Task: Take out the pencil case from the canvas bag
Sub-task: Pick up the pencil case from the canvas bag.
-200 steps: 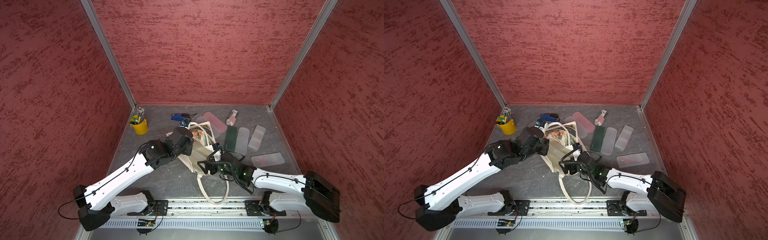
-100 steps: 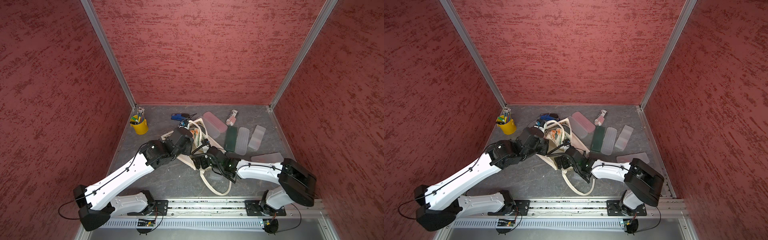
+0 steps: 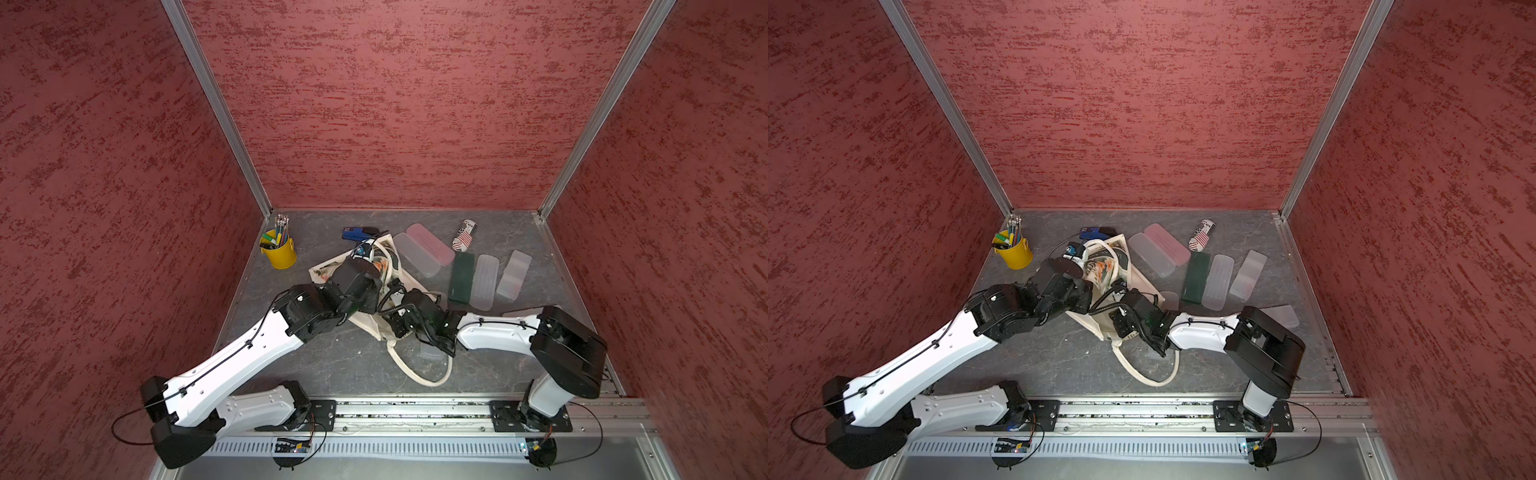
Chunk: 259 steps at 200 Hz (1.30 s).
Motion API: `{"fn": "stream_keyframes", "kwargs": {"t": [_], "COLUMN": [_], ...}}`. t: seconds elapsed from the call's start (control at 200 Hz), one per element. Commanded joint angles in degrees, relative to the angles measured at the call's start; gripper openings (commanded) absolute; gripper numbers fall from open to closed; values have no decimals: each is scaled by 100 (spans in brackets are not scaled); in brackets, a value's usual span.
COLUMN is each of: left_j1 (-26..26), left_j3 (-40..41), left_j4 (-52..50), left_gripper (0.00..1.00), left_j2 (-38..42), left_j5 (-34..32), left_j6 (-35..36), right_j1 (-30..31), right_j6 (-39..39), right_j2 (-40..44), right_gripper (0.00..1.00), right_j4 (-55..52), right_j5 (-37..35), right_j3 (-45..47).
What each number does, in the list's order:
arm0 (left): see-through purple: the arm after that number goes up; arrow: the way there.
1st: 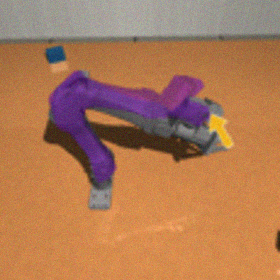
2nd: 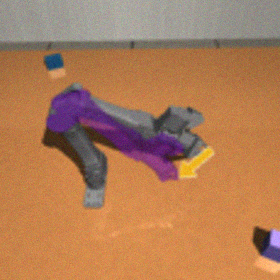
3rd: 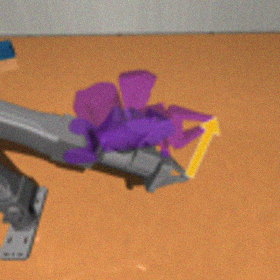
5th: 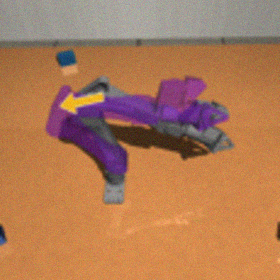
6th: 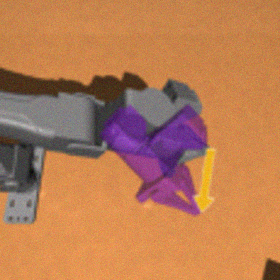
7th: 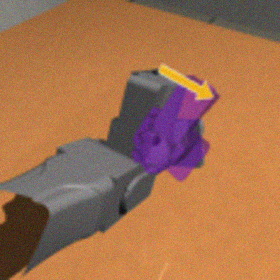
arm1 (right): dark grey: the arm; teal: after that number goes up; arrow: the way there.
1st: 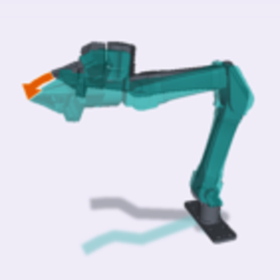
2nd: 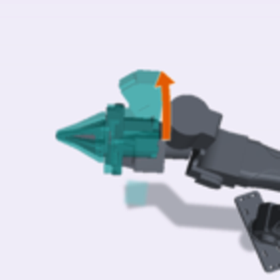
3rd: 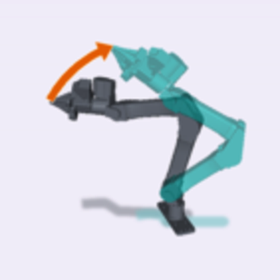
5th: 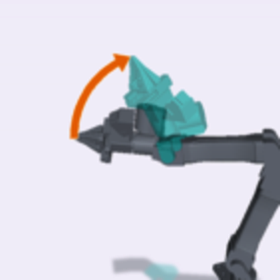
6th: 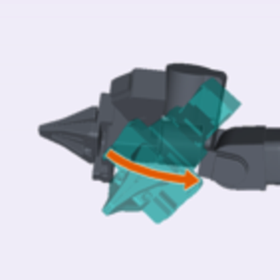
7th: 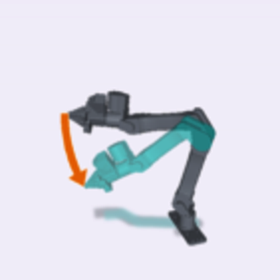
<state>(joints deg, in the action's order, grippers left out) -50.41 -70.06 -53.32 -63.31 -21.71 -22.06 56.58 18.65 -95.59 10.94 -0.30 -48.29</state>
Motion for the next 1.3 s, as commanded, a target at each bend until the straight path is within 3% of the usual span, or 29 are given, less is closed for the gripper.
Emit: {"fn": "stream_keyframes", "kwargs": {"t": [0.0, 0.351, 0.706, 0.992, 1.292], "left_j1": [-63, 21, 145, 275, 681], "left_j3": [-4, 379, 693, 704, 664], "left_j4": [577, 518, 824, 781, 869], "left_gripper": [0, 0, 0, 0, 0], "left_j2": [174, 401, 808, 801, 816], "left_j5": [198, -127, -151, -252, -128], "left_j6": [34, -13, -73, 22, 311], "right_j1": [39, 20, -304, -588, -648], "right_j6": [76, 898, 2238, 2869, 3273], "right_j2": [201, 2279, 4524, 6067, 6988], "right_gripper": [12, 5, 1, 0, 1], "right_j4": [-197, -30, -1041, -2411, -3821], "right_j5": [392, 870, 1259, 754, -463], "right_j3": [219, 1216, 2054, 2177, 1849]}}
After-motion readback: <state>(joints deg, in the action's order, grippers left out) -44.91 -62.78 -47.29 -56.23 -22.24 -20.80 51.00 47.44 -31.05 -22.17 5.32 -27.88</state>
